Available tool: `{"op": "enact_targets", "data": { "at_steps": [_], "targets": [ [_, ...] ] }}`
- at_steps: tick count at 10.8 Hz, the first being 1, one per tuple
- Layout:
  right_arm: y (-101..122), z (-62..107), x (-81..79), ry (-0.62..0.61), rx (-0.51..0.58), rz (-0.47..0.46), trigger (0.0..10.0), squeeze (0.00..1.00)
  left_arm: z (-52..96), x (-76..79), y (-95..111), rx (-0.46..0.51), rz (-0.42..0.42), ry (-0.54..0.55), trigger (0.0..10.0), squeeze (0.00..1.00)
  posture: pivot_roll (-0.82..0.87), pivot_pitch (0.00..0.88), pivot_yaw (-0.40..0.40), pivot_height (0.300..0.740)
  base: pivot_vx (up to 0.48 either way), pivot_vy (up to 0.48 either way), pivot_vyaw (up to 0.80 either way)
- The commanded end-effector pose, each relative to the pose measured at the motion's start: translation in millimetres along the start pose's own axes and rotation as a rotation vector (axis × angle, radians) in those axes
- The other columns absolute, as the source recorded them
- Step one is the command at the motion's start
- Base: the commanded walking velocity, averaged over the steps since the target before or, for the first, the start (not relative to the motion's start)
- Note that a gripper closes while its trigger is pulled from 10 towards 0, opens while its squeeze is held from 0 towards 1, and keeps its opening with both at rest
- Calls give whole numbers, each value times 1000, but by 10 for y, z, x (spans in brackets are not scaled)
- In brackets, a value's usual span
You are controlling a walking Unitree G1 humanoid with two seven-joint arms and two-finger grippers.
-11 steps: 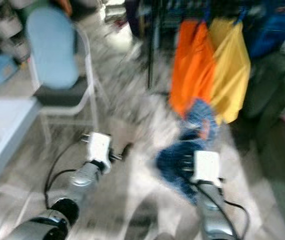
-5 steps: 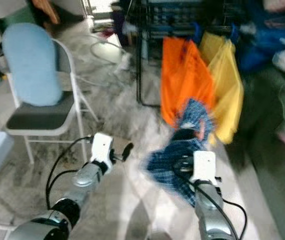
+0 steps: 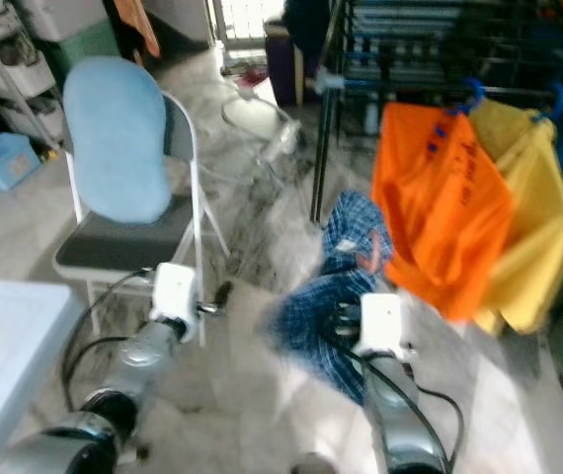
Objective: Hang hanger
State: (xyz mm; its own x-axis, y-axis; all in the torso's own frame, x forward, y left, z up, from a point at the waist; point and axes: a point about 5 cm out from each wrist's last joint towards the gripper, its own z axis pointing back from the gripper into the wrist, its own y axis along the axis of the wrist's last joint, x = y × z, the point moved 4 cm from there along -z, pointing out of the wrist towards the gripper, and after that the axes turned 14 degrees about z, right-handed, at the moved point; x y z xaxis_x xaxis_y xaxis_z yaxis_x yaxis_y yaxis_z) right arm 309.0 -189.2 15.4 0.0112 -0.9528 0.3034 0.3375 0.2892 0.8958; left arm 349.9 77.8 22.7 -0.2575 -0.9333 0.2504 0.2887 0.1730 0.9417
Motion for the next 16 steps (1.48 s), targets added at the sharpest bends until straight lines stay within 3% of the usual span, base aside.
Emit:
{"op": "enact_targets", "data": {
  "at_steps": [1,3,7,8,9,10,12,14,16],
  "targets": [
    [108,-32,-42,-5,27,-24,10000,0,18,-151,46,4,-21,36,10000,0,-251,6,41,740,311,364,0],
    [124,-68,-23,-5,26,-21,10000,0,36,-134,-24,-14,-12,42,10000,0,-247,7,37,740,381,283,-775],
    [139,-46,34,-9,42,-6,10000,0,63,-29,-127,-30,-25,27,10000,0,-245,62,13,740,168,62,0],
    [138,-87,-81,48,33,11,10000,0,145,-182,-174,-20,-17,86,10000,0,-143,34,-65,740,0,0,0],
    [191,-118,-147,86,47,24,10000,0,165,-237,-159,-6,-15,105,10000,0,-130,31,-74,740,0,0,0],
    [275,-227,-393,189,44,67,10000,0,258,-465,-139,27,2,188,10000,0,-8,15,-139,740,0,0,0],
    [429,-303,-542,234,69,83,10000,0,346,-647,-116,54,27,247,10000,0,19,27,-131,740,0,-317,0],
    [387,-320,-607,234,51,45,10000,0,371,-673,-120,50,5,235,10000,0,24,10,-99,740,0,-471,0],
    [326,-322,-566,208,38,31,10000,0,303,-566,-110,34,-7,191,10000,0,-1,2,-77,740,0,-397,0]
  ]
}}
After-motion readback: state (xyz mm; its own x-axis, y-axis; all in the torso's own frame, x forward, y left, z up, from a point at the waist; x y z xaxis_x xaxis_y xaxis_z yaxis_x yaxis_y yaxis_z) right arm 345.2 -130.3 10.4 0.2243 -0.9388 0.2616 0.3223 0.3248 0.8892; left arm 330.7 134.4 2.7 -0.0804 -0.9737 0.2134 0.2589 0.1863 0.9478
